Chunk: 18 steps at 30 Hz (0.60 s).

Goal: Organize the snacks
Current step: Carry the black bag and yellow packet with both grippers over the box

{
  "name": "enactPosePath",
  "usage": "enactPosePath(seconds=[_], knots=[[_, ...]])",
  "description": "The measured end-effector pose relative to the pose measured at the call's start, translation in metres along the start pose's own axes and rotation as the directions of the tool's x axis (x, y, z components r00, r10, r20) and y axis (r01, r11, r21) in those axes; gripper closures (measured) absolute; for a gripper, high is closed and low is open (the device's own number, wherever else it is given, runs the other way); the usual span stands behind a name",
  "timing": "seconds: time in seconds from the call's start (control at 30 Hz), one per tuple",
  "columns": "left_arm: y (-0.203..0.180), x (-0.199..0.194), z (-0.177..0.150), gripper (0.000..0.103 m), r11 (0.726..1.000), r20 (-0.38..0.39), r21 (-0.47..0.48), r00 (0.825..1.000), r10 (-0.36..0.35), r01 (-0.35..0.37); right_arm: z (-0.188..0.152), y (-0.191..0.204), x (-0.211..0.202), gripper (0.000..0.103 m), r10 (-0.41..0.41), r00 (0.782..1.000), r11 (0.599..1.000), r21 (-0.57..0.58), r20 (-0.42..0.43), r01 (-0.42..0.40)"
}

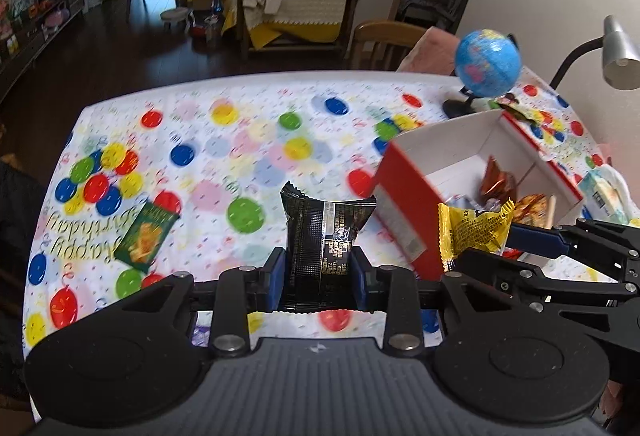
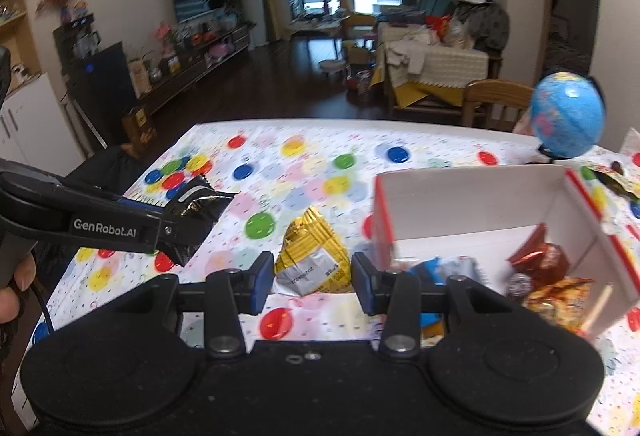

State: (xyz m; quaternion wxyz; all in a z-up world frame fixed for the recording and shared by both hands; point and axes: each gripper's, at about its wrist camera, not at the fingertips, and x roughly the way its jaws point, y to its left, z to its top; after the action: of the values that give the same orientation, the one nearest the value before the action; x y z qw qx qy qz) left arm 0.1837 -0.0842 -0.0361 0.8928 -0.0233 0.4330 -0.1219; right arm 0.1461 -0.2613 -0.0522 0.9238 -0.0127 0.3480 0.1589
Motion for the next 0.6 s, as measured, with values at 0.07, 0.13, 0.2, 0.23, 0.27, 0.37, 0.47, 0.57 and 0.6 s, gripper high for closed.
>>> enactPosePath(seconds=[0.07, 0.13, 0.2, 0.23, 0.27, 0.37, 0.47, 0.57, 0.6], knots=[[-0.011, -0.001, 0.004, 0.070, 1.000, 0.010, 0.007, 1.000, -0.002, 0.002, 0.001, -0.009, -0.007, 0.063, -0.024, 1.000, 1.000, 0.015, 0.015, 0.024], [-0.021, -0.001, 0.007, 0.070, 1.000, 0.017, 0.010, 1.000, -0.007, 0.007, 0.002, -0.018, -0.013, 0.063, -0.047, 0.999, 0.998, 0.033, 0.027, 0.046], [-0.033, 0.000, 0.010, 0.070, 1.000, 0.023, 0.017, 1.000, -0.010, 0.010, 0.002, -0.028, -0.018, 0.063, -0.069, 0.997, 0.996, 0.052, 0.036, 0.068], [-0.039, 0.000, 0.012, 0.070, 1.000, 0.025, 0.020, 1.000, -0.012, 0.012, 0.002, -0.032, -0.020, 0.063, -0.080, 0.996, 0.995, 0.059, 0.041, 0.077], [-0.045, 0.001, 0.013, 0.070, 1.000, 0.028, 0.023, 1.000, -0.014, 0.013, 0.002, -0.037, -0.023, 0.063, -0.090, 0.995, 0.994, 0.065, 0.046, 0.087], [-0.064, 0.003, 0.016, 0.070, 0.999, 0.034, 0.034, 0.999, -0.018, 0.017, 0.000, -0.053, -0.030, 0.063, -0.121, 0.991, 0.990, 0.083, 0.055, 0.116], [-0.080, 0.009, 0.018, 0.070, 0.999, 0.035, 0.039, 0.999, -0.016, 0.015, -0.002, -0.070, -0.035, 0.063, -0.158, 0.985, 0.983, 0.104, 0.064, 0.151], [-0.092, 0.016, 0.020, 0.070, 0.999, 0.027, 0.036, 1.000, -0.011, 0.010, -0.003, -0.087, -0.038, 0.063, -0.200, 0.978, 0.973, 0.127, 0.064, 0.191], [-0.096, 0.019, 0.021, 0.070, 0.999, 0.025, 0.034, 1.000, -0.010, 0.009, -0.004, -0.094, -0.039, 0.063, -0.208, 0.976, 0.971, 0.133, 0.061, 0.199]])
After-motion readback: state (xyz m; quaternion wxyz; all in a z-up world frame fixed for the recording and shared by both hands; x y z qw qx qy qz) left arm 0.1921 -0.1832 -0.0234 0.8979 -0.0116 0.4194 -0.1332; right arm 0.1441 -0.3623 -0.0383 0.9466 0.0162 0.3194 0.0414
